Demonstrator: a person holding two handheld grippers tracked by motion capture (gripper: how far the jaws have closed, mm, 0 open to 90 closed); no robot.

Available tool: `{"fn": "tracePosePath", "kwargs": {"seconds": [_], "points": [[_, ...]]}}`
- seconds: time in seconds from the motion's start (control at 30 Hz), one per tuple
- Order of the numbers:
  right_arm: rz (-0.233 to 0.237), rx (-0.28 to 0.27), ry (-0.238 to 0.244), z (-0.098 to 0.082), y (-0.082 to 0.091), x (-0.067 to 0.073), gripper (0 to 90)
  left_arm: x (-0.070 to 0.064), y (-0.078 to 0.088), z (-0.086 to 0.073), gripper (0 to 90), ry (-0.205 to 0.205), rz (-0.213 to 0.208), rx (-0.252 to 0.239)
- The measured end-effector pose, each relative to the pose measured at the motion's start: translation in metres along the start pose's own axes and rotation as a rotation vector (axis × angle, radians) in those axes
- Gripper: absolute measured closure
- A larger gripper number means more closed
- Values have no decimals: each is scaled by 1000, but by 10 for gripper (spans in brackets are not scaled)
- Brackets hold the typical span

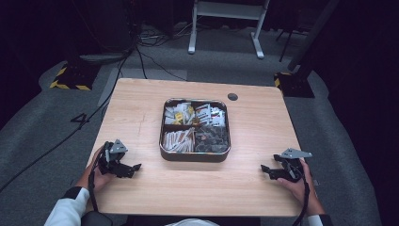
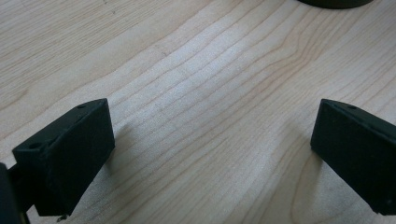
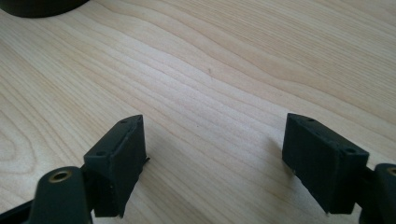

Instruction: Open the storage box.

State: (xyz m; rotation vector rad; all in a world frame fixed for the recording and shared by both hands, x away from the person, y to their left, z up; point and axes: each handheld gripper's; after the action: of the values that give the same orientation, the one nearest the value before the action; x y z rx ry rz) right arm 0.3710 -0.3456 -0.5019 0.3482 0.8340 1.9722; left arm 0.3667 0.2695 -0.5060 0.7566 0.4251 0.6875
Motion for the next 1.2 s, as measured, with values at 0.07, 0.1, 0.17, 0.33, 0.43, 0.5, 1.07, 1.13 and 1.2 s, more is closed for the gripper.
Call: {"fn": "tracePosePath", "kwargs": {"seconds": [0.07, 0.1, 0.17, 0.33, 0.43, 0.5, 1.07, 1.13, 1.2], "points": [[-5, -7, -5, -2, 1, 0, 221, 1, 0, 0, 0, -4, -3, 1], [-10, -11, -7, -2, 1, 0, 220, 1, 0, 0, 0, -4, -3, 1], [-13, -17, -11, -4, 2, 0, 218, 1, 0, 0, 0, -4, -2, 1], [-15, -18, -14, -4, 1, 0, 208, 1, 0, 0, 0, -4, -3, 1], [-17, -11, -14, -3, 1, 0, 207, 1, 0, 0, 0, -8, -7, 1], [-20, -10, -17, -2, 0, 0, 207, 1, 0, 0, 0, -12, -14, 3], [-16, -15, -12, -2, -1, -2, 196, 3, 1, -1, 2, -19, -17, 1], [-10, -15, -8, -2, -1, -2, 196, 3, 1, -1, 1, -21, -15, 2], [-10, -7, -7, -1, -1, -3, 196, 3, 1, -1, 2, -21, -15, 2]]}}
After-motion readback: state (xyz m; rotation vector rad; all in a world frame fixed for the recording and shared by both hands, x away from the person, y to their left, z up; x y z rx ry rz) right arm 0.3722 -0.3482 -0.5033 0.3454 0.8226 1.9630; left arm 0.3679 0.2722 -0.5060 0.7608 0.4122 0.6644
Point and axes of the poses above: each handheld gripper's, and its own axes: y roughly backward along the jaws, z roughly out of its top, x roughly to its left, and after that the axes turned 7 degrees about -z, right-handed
